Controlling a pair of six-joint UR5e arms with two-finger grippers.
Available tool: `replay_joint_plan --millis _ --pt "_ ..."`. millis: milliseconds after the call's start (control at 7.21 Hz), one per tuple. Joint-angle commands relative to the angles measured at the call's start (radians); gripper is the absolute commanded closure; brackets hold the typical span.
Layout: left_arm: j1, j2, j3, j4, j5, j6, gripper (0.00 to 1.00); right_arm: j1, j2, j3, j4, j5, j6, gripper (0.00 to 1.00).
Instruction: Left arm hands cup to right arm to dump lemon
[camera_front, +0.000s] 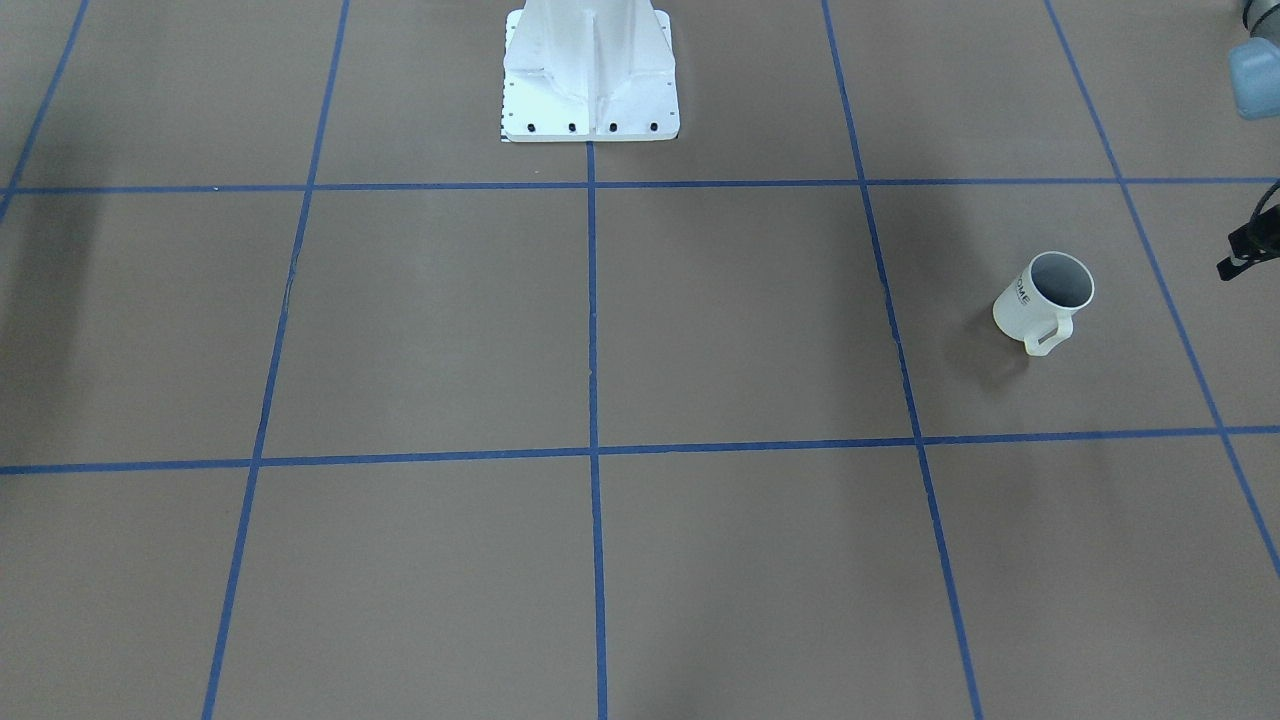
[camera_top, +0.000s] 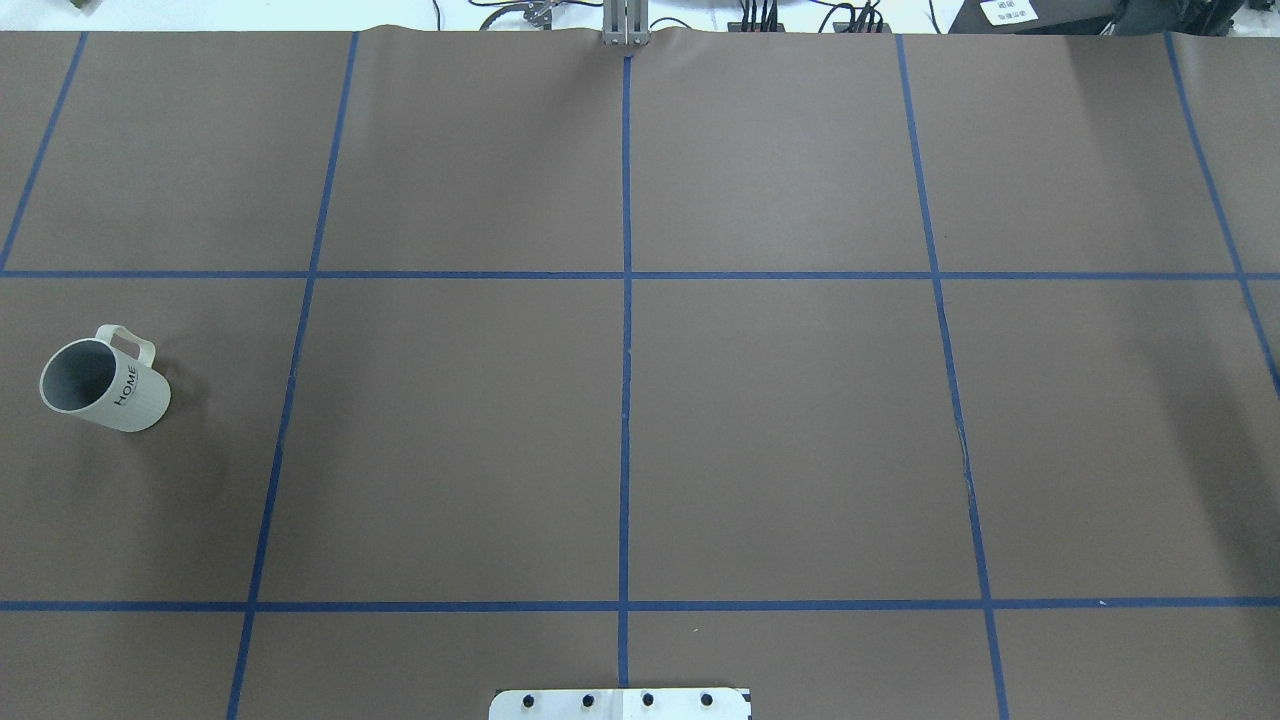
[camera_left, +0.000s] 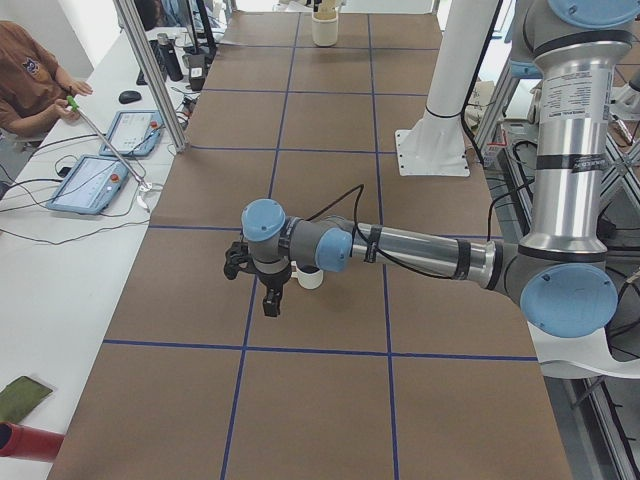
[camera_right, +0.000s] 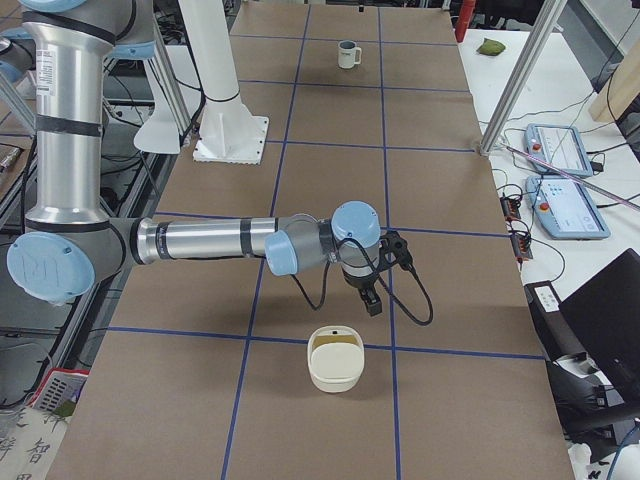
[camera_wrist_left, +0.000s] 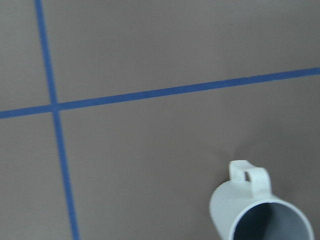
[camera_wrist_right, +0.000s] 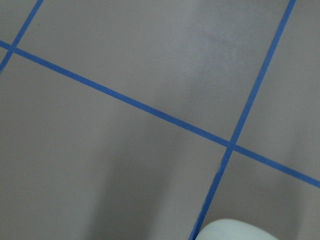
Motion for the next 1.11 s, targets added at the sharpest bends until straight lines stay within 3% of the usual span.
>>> replay_joint_plan --millis 0,278,416,972 --pt "-0.050 -0.041 0.077 0.009 -0.027 0.033 0.00 0.014 -0.062 0.016 -0.045 -0.001 -0.083 0.00" --pt "-0.052 -0.044 0.062 0.026 -0.027 0.021 0.00 0.016 -0.122 0.014 -0.042 -0.008 -0.117 0.00" --pt "-0.055 -0.069 0.060 0.082 -0.021 0.022 0.00 0.024 -0.120 0.016 -0.044 -0.002 -0.117 0.00" --pt "-0.095 -0.054 0.042 0.095 0.025 0.137 0.00 0.066 -0.111 0.026 -0.108 0.027 -0.116 0.00"
